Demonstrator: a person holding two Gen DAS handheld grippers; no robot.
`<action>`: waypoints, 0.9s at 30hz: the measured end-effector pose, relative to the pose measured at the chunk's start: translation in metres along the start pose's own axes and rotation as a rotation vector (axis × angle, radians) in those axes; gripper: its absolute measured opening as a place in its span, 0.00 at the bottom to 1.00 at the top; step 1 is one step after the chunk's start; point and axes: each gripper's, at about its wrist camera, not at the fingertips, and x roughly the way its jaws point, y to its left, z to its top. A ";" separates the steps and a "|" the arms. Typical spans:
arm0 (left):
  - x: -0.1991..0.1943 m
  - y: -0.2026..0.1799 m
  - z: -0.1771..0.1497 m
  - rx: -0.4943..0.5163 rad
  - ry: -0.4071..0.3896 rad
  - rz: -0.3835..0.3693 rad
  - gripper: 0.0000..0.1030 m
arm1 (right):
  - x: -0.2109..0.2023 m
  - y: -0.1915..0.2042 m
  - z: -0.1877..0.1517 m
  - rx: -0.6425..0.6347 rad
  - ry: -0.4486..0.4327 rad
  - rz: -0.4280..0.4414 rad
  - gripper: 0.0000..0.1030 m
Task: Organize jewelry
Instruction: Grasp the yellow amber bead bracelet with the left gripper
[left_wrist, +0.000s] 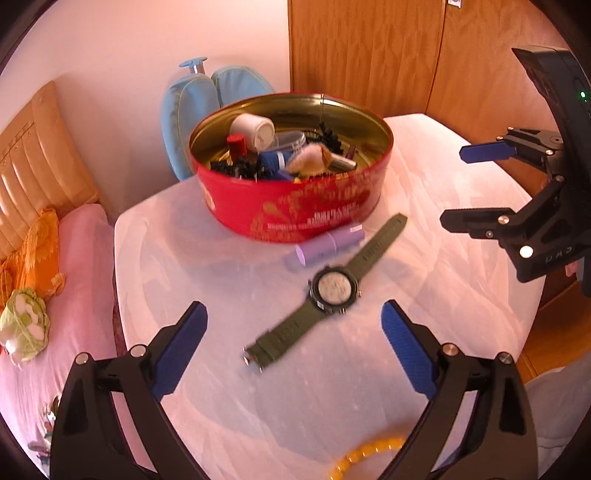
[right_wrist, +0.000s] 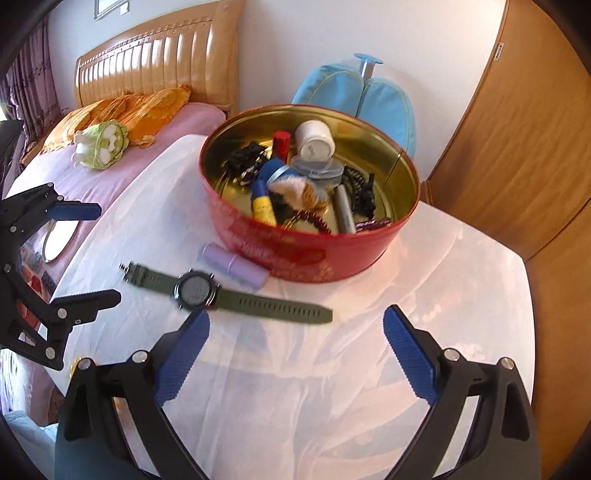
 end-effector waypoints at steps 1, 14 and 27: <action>-0.003 -0.003 -0.013 -0.016 0.017 0.016 0.90 | 0.000 0.004 -0.009 -0.010 0.008 0.014 0.93; -0.005 -0.021 -0.107 0.008 0.117 0.013 0.90 | -0.021 0.061 -0.085 -0.039 0.074 0.053 0.93; -0.003 -0.014 -0.127 0.126 0.073 -0.118 0.50 | -0.044 0.084 -0.095 0.103 0.106 -0.051 0.93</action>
